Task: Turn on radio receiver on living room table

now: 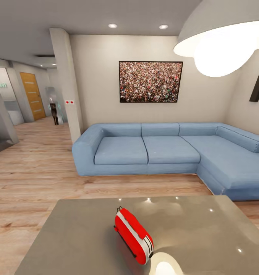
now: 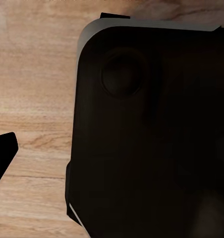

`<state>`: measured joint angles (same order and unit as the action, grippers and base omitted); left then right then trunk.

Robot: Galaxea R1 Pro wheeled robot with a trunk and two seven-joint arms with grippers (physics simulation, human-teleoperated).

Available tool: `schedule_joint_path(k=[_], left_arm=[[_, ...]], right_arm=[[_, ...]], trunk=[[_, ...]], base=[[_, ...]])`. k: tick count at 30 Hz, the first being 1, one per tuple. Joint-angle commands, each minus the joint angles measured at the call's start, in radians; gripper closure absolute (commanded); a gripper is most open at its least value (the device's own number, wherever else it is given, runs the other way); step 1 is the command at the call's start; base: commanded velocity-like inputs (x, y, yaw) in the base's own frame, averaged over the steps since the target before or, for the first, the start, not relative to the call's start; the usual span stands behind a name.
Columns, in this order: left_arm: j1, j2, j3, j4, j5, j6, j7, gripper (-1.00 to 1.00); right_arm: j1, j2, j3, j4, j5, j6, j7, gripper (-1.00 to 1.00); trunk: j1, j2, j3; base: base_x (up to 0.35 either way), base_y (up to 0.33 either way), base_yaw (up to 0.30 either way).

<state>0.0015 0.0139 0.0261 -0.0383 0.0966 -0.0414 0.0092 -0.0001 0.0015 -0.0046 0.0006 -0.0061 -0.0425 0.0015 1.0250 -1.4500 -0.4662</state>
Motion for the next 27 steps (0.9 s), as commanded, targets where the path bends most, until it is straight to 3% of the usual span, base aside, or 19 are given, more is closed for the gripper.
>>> schedule_joint_path(k=[1, 27], left_arm=[[0.000, 0.000, 0.000, 0.000, 0.000, 0.000, 0.000, -1.00], [0.000, -0.001, -0.001, 0.000, 0.000, 0.001, 0.000, -1.00]], right_arm=[[0.000, 0.000, 0.000, 0.000, 0.000, 0.000, 0.000, -1.00], [0.000, 0.000, 0.000, 0.000, 0.000, 0.003, 0.000, -1.00]], trunk=[[0.000, 0.000, 0.000], [0.000, 0.000, 0.000]], base=[[0.000, 0.000, 0.000], [0.000, 0.000, 0.000]])
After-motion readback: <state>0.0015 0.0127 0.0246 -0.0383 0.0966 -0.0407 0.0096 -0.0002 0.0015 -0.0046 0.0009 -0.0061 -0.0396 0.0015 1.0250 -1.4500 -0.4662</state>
